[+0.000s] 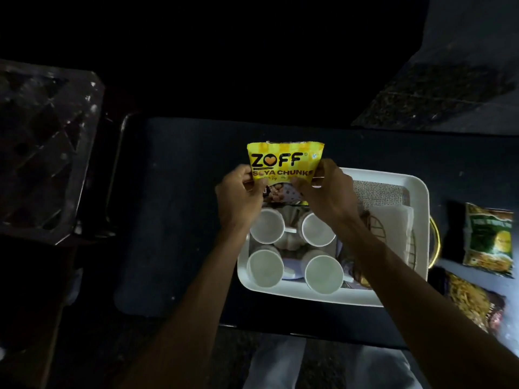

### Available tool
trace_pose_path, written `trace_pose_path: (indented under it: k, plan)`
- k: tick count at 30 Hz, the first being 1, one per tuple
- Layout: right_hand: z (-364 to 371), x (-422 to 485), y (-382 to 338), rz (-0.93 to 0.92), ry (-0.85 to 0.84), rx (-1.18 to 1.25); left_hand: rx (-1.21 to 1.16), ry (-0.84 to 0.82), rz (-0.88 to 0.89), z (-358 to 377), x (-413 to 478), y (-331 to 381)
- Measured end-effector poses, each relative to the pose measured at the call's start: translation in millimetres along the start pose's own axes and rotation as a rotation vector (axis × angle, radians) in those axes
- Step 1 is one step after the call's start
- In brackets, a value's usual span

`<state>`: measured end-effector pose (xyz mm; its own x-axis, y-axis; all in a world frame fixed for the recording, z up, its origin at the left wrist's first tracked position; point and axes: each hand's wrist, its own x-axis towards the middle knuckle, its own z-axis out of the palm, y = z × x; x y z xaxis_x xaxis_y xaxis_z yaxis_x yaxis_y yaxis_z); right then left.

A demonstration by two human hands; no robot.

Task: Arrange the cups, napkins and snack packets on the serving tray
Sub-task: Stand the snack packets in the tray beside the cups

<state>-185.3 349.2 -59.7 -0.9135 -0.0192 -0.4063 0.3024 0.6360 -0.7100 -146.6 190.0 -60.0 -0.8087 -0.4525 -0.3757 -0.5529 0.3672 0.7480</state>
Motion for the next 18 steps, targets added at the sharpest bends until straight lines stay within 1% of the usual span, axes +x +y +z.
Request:
trace_pose_path:
  k: [6,10,12,14,16,18]
  plan:
    - [11.6,3.3,-4.2,0.009,0.009,0.018,0.025,0.058,-0.033,-2.6,-4.3,1.1]
    - [1.0,-0.8,-5.5,0.029,0.042,0.052,-0.016,0.111,-0.033,-5.8,-12.2,4.5]
    - [-12.7,-8.5,-3.9,-0.008,0.102,-0.032,0.059,0.146,0.045,-6.6,-22.4,8.4]
    - [-29.9,-21.3,-0.5,-0.068,0.16,-0.152,0.178,0.159,0.19,-4.6,-37.5,16.1]
    - [-49.2,-37.7,5.9,-0.105,0.218,-0.264,0.243,0.136,0.342,0.5,-54.0,26.4]
    - [-69.6,-54.4,17.9,-0.1,0.247,-0.353,0.286,0.098,0.47,10.1,-70.5,38.6]
